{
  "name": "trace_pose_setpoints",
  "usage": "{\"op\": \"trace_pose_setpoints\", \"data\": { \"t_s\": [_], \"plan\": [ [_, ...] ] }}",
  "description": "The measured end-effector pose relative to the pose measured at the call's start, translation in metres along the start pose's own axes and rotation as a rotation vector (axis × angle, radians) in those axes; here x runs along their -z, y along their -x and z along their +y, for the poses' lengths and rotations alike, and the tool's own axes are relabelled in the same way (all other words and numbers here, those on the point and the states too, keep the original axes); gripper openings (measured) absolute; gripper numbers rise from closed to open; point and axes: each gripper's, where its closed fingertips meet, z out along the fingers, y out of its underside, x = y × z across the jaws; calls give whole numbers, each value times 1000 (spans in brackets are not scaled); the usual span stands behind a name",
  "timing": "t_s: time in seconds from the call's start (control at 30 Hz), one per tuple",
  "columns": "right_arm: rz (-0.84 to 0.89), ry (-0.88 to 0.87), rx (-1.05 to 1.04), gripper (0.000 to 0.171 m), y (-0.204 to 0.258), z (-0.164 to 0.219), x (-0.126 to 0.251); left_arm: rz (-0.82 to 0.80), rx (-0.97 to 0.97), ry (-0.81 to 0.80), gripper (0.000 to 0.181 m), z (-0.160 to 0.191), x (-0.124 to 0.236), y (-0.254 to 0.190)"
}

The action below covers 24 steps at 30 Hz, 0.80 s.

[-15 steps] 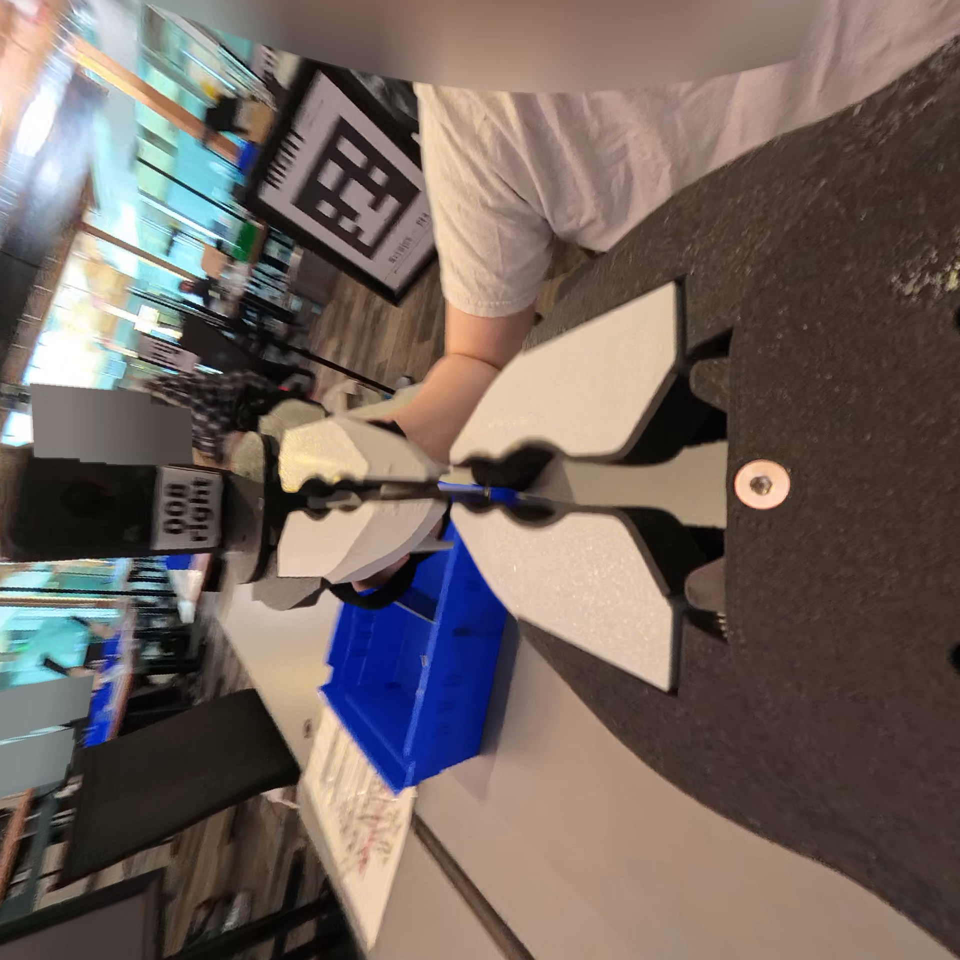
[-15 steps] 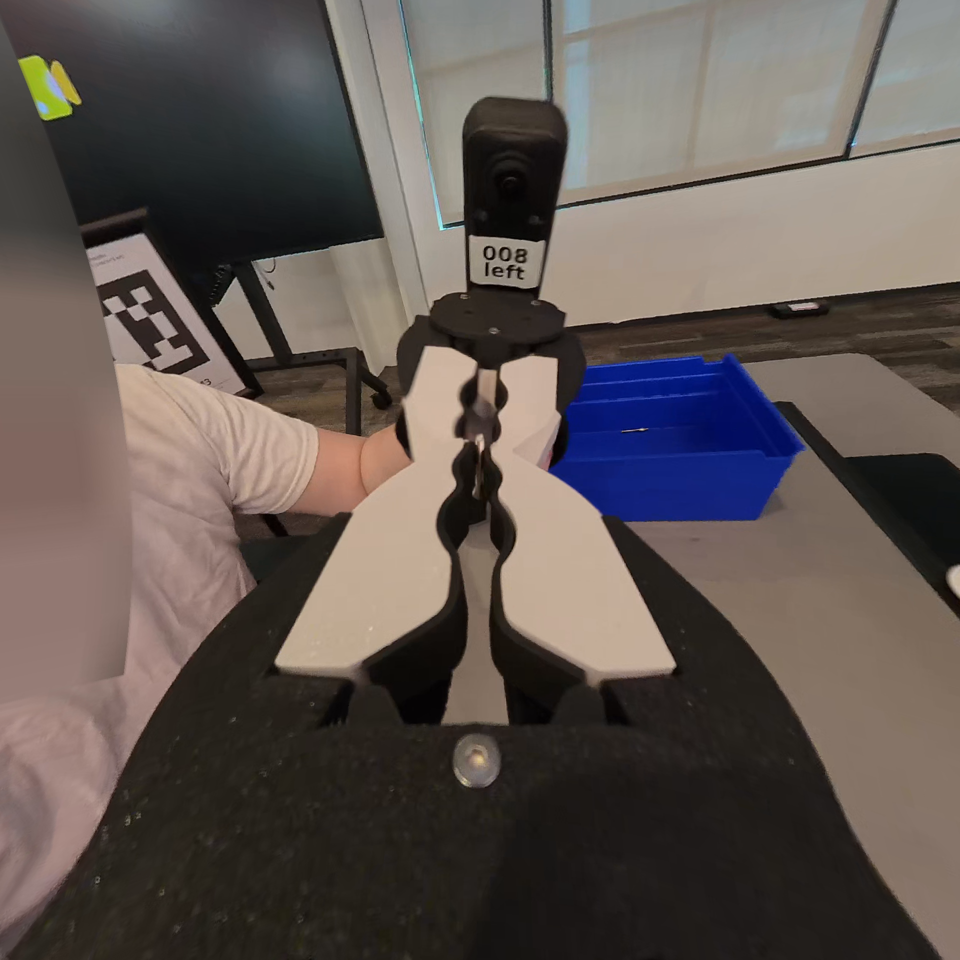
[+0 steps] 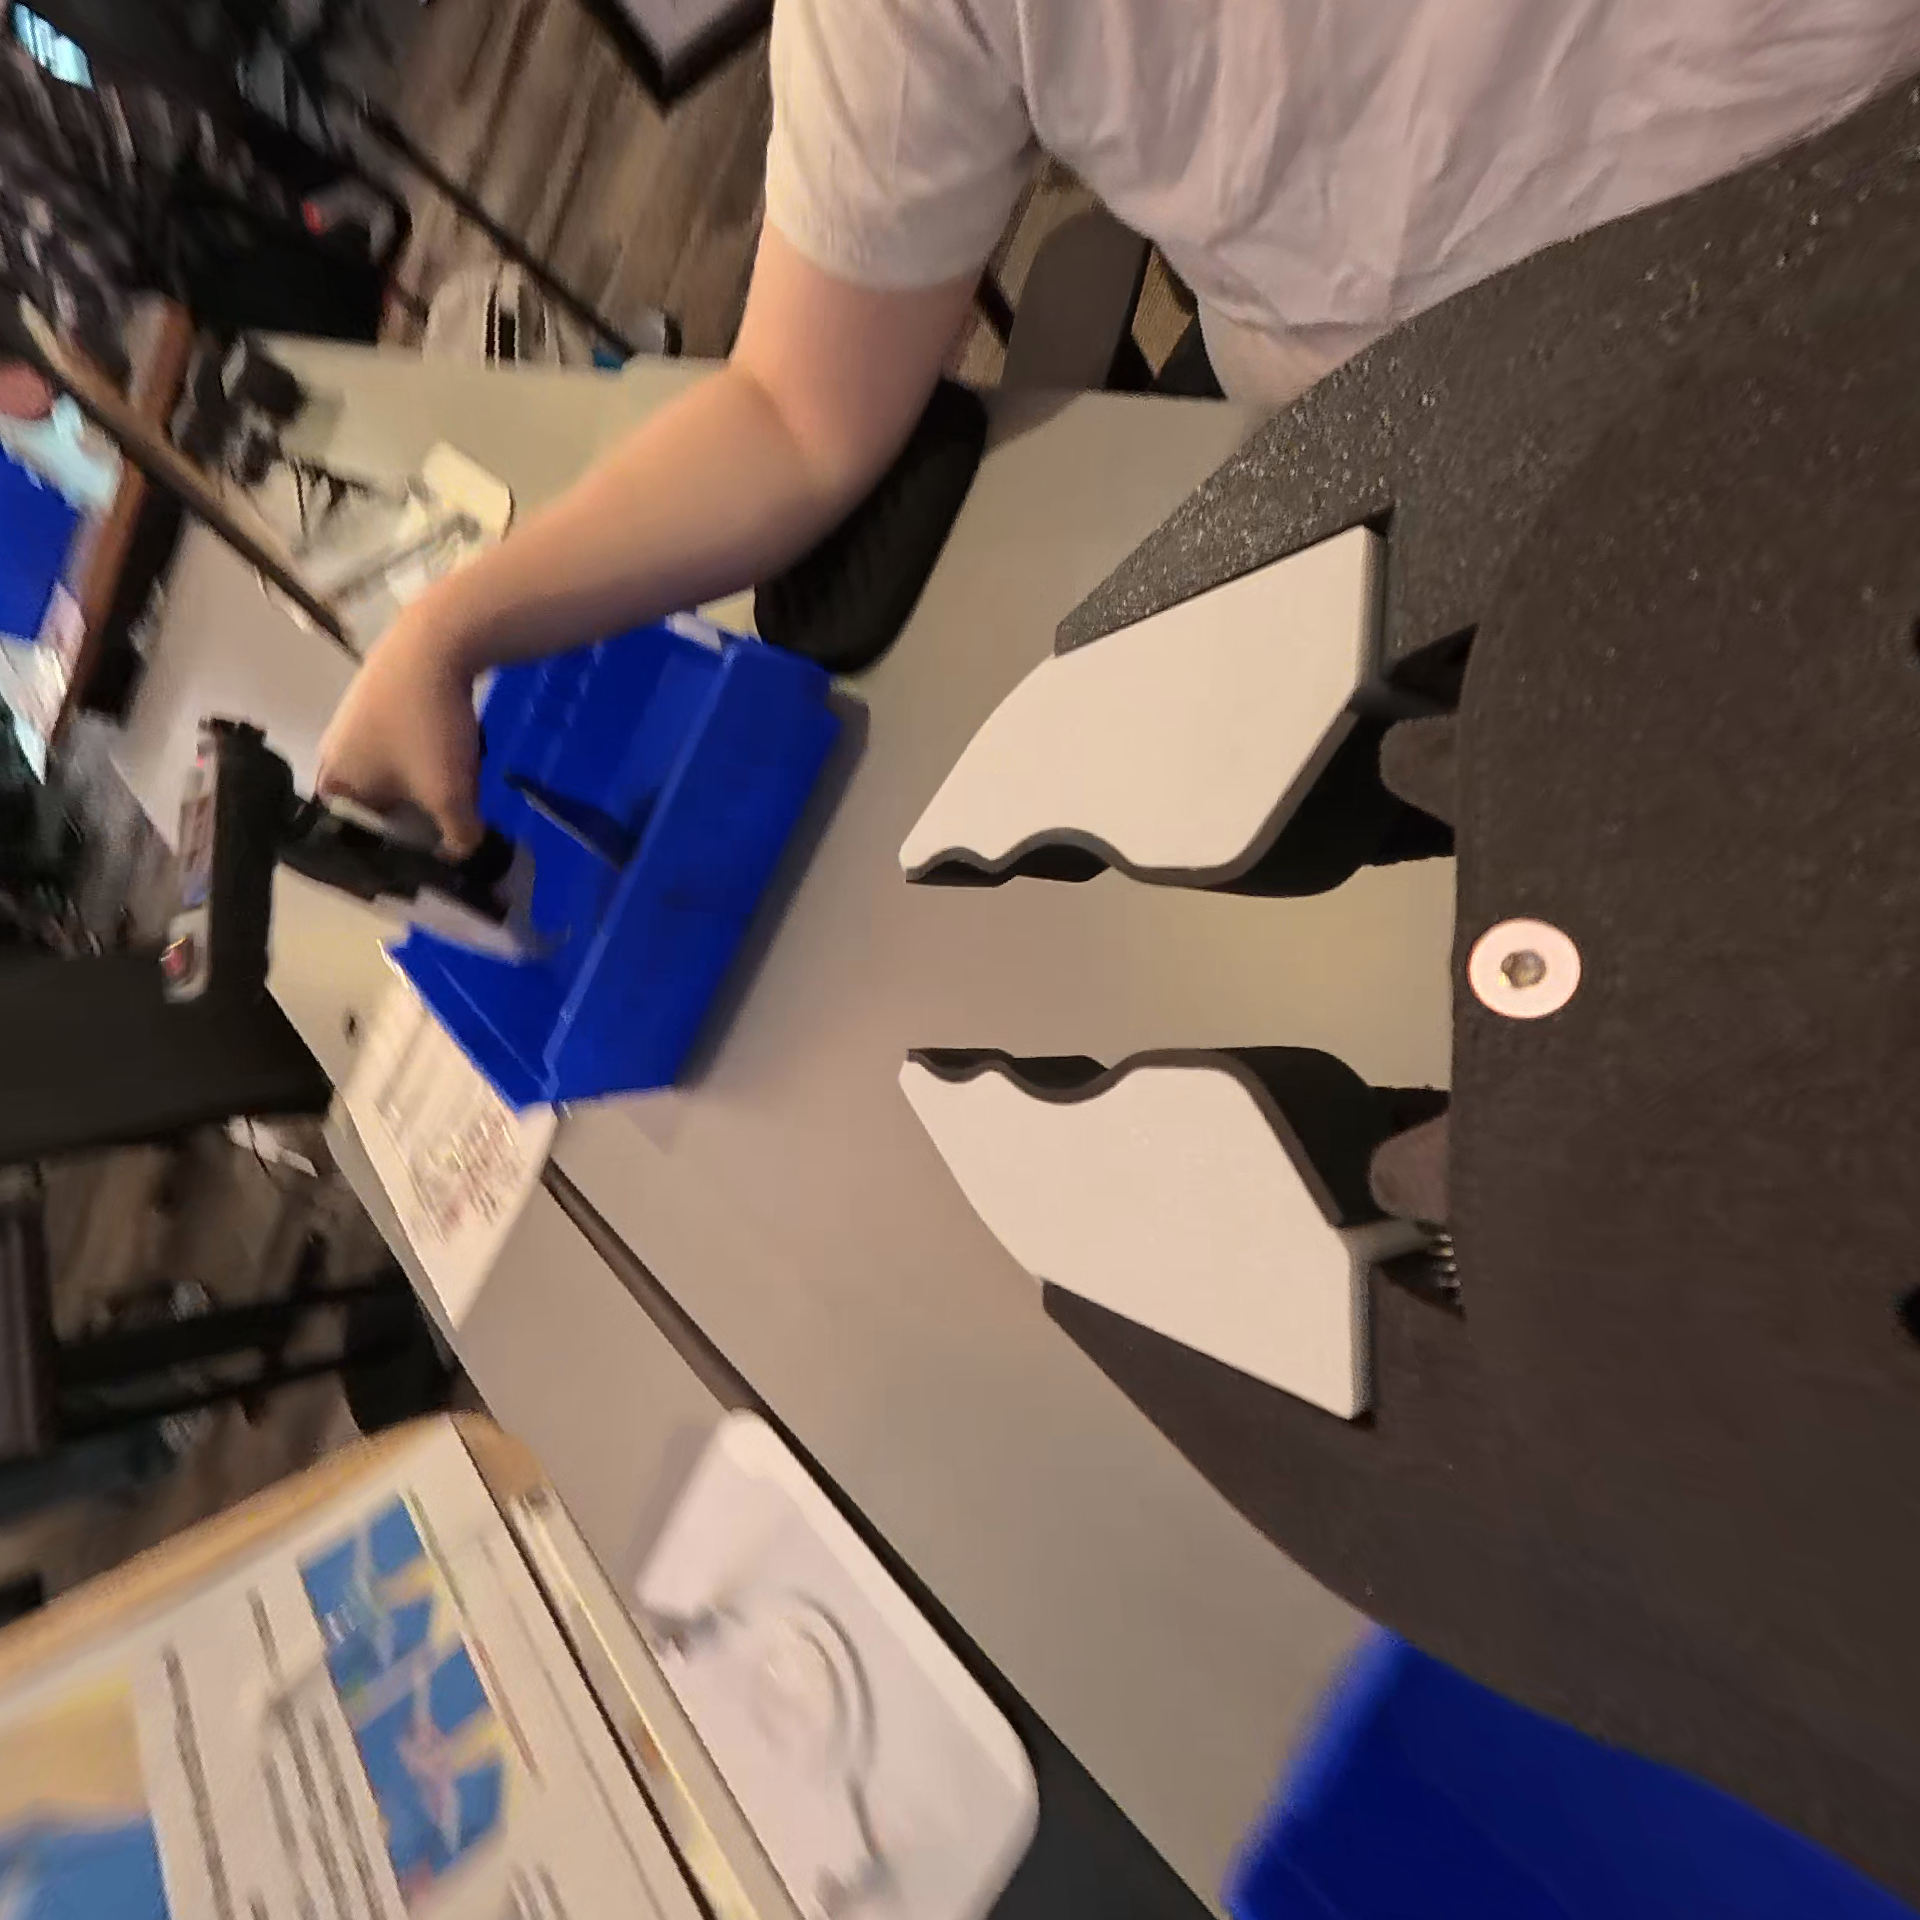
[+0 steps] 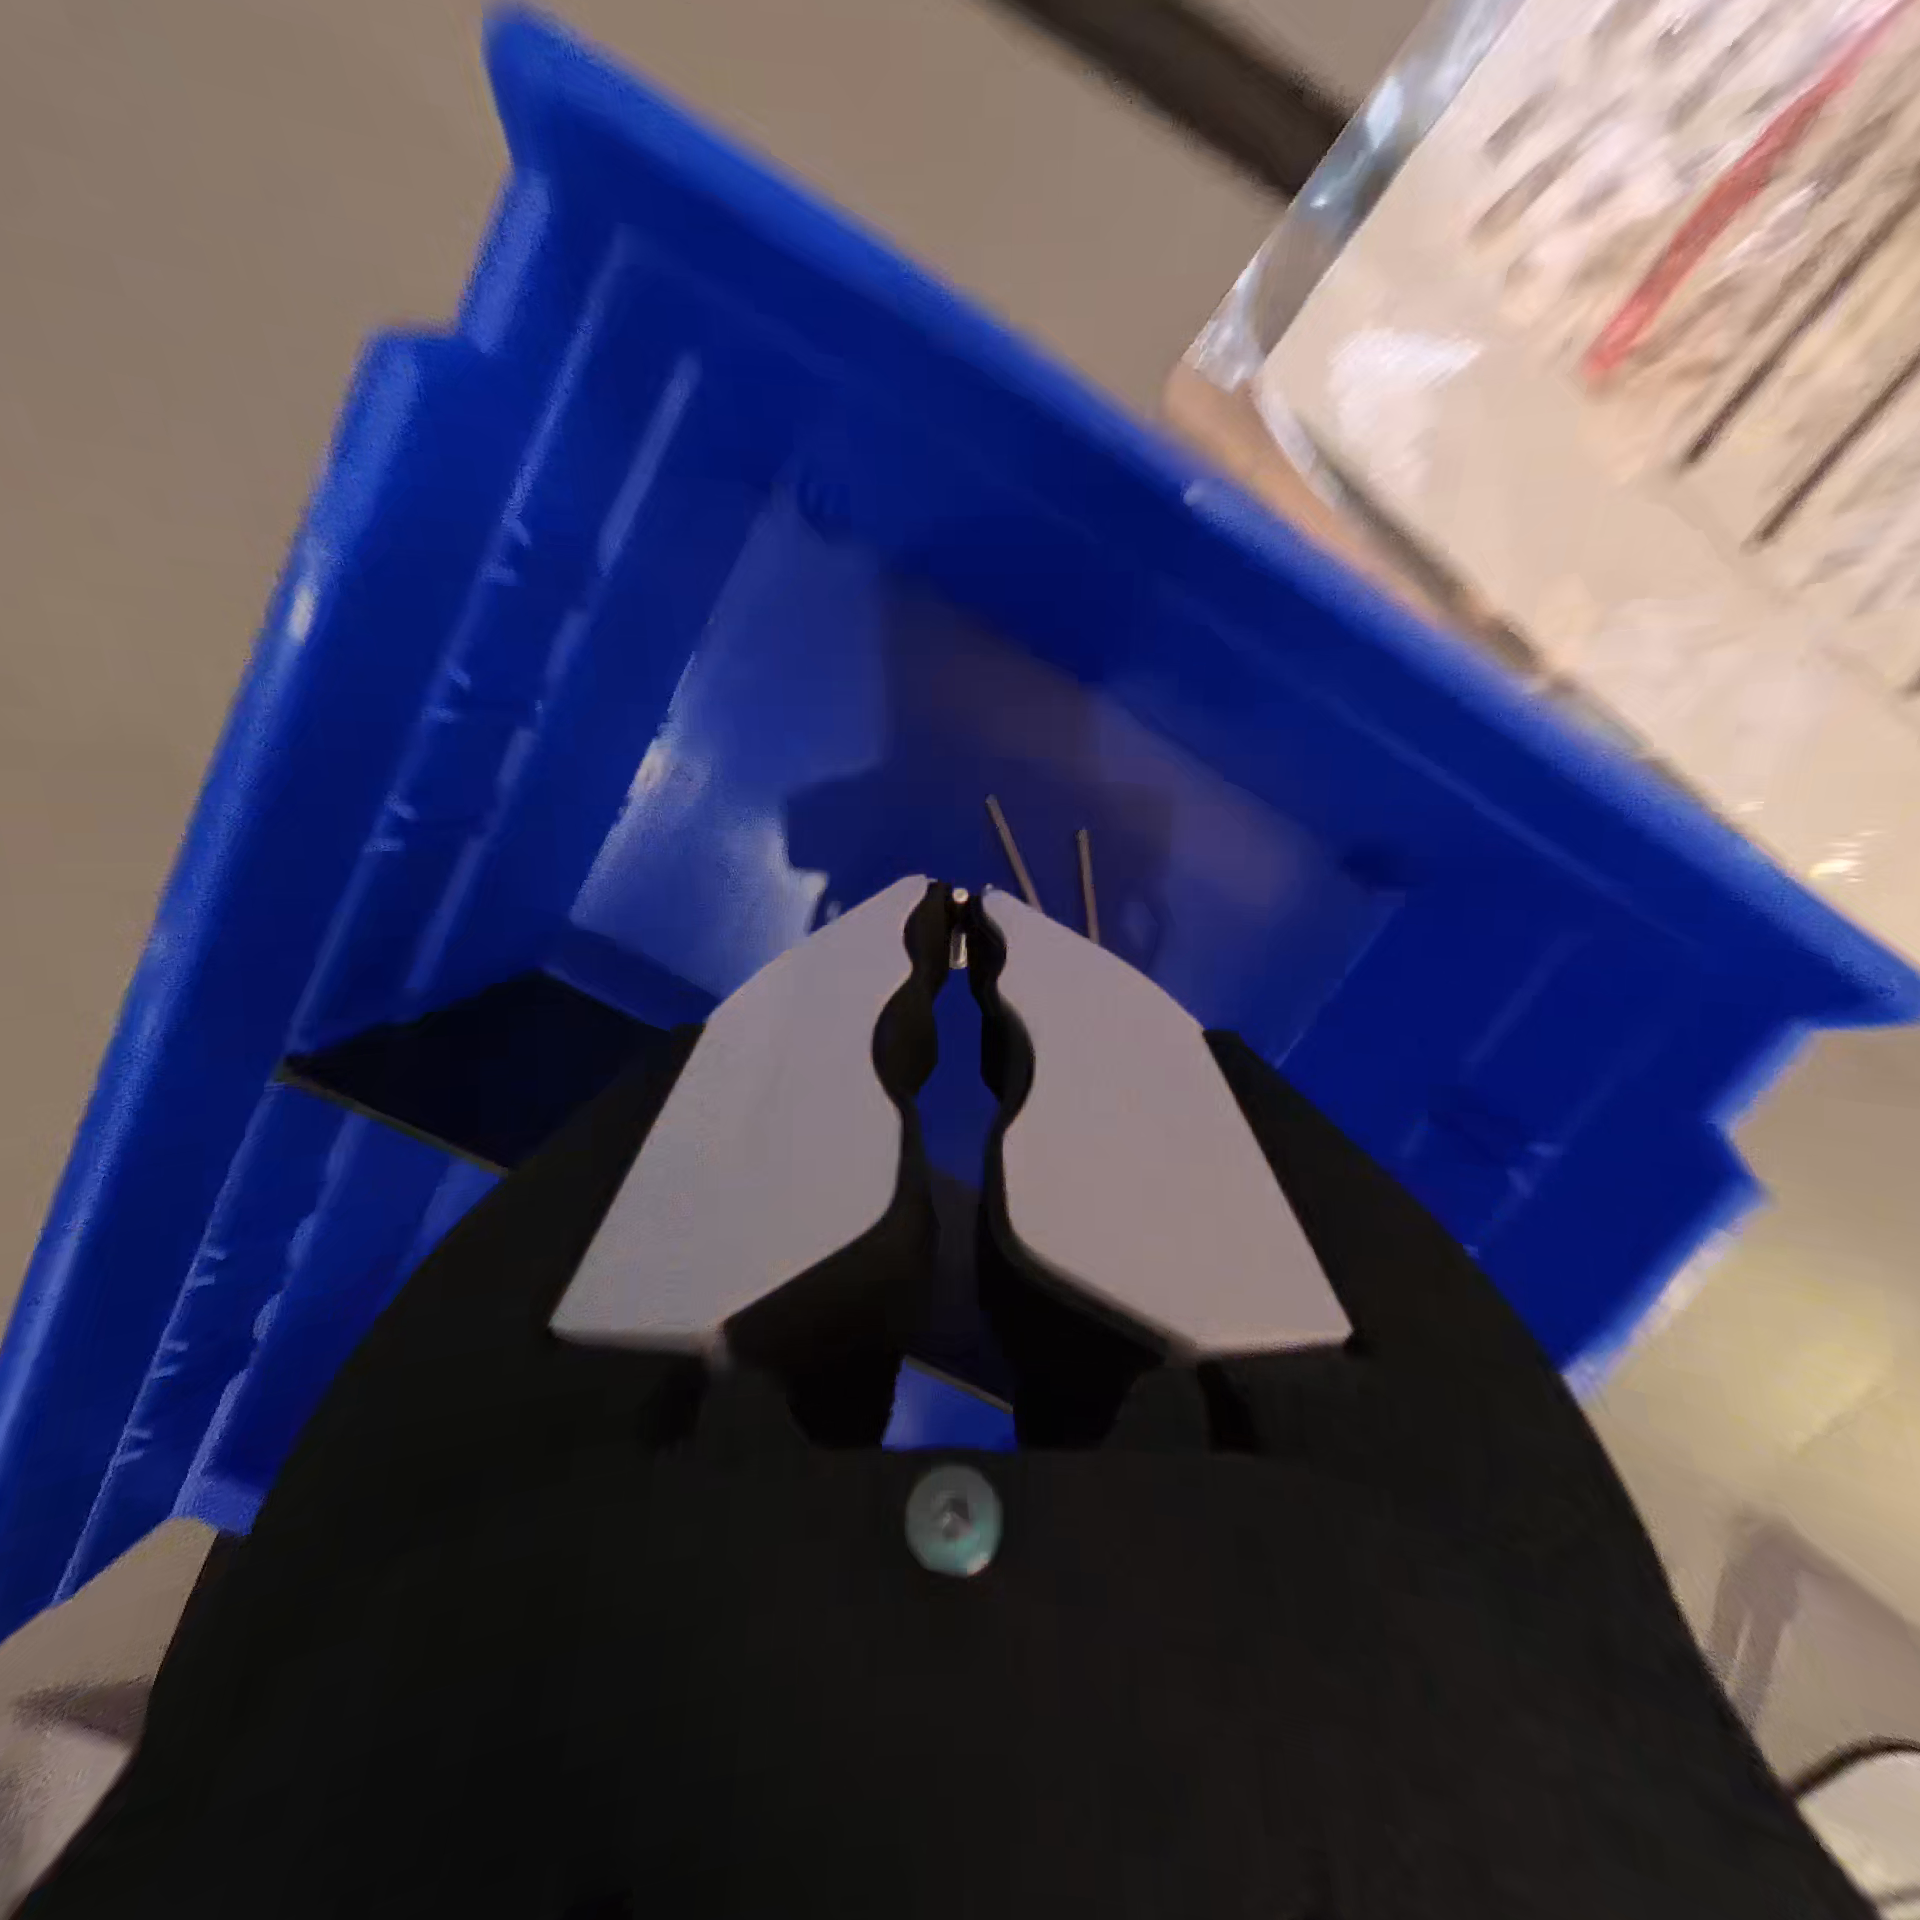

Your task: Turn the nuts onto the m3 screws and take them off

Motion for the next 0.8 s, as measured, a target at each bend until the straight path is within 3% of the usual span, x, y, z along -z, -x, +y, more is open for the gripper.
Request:
{"op": "trace_pose_setpoints", "data": {
  "t_s": [0.2,0.23,0.33,0.57,0.8],
  "plan": [
    [-23,135,57,4,6,9,-31,-271,90,190,26,42,35,67],
    [-5,128,57,14,2,8,-32,-327,117,237,26,53,43,80],
    [14,41,60,26,-4,-3,-23,-475,188,361,28,85,68,116],
    [47,-226,58,27,-3,-34,26,-781,363,563,23,148,125,183],
    [91,-192,133,26,9,-36,25,-918,635,877,24,235,139,221]
  ]
}}
